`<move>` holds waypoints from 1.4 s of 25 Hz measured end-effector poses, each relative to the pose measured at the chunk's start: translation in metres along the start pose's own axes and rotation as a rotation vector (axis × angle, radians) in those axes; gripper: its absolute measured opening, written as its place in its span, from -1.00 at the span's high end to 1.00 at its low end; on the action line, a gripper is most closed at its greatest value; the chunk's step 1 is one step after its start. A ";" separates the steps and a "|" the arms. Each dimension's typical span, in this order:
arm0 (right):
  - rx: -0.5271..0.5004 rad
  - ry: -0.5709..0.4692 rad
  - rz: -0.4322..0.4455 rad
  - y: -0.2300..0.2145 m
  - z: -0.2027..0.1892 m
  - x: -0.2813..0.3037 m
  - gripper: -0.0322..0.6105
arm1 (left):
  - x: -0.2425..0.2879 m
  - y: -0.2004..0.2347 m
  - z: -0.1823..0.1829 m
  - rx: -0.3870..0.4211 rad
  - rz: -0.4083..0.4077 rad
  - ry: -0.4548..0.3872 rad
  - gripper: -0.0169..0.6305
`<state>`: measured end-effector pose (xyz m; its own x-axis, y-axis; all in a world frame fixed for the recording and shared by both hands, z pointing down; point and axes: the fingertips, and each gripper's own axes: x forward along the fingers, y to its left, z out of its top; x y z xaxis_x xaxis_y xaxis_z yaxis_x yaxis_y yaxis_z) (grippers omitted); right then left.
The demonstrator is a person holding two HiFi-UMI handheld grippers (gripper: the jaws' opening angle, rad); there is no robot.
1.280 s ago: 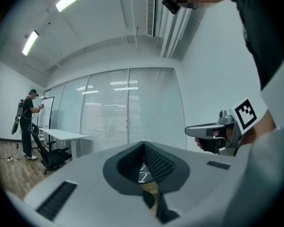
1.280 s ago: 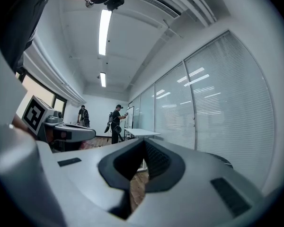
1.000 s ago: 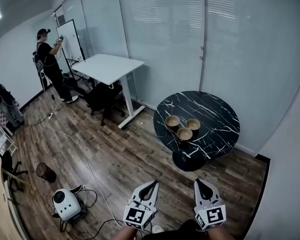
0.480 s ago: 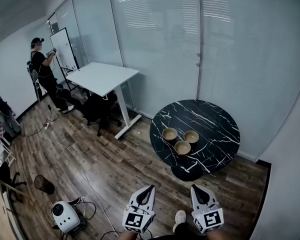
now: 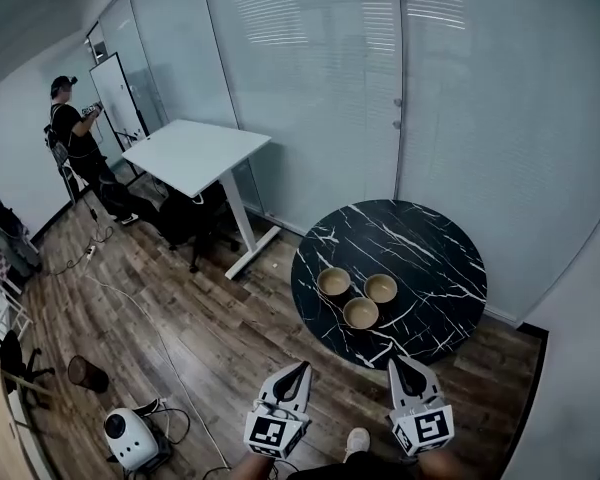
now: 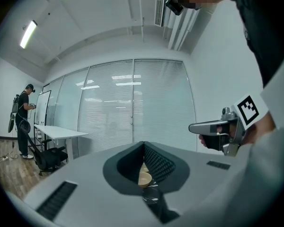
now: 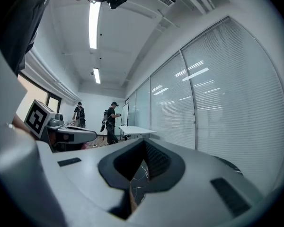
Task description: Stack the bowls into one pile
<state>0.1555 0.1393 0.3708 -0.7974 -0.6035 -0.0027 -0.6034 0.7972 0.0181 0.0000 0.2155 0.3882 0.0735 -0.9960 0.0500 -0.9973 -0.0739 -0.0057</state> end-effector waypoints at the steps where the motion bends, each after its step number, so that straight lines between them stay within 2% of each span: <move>1: 0.000 0.001 0.001 -0.008 -0.001 0.006 0.88 | 0.009 0.002 -0.001 -0.003 0.001 0.005 0.91; 11: 0.013 0.018 0.002 -0.074 -0.015 0.048 0.88 | 0.082 0.001 -0.010 -0.011 -0.010 0.040 0.91; 18: 0.009 0.025 0.018 -0.083 -0.017 0.067 0.88 | 0.107 0.016 -0.025 -0.010 -0.033 0.051 0.91; 22: 0.003 0.052 -0.025 -0.087 -0.026 0.086 0.88 | 0.129 0.043 -0.035 -0.038 -0.046 0.046 0.91; 30: 0.013 0.055 -0.145 -0.083 -0.024 0.156 0.88 | 0.181 0.098 -0.014 -0.042 -0.179 0.023 0.91; 35: 0.036 0.075 -0.200 -0.080 -0.036 0.193 0.88 | 0.202 0.137 -0.025 -0.034 -0.225 0.055 0.91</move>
<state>0.0506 -0.0415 0.4045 -0.6598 -0.7479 0.0722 -0.7504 0.6609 -0.0106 -0.1221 0.0056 0.4225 0.2945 -0.9504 0.1003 -0.9555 -0.2913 0.0457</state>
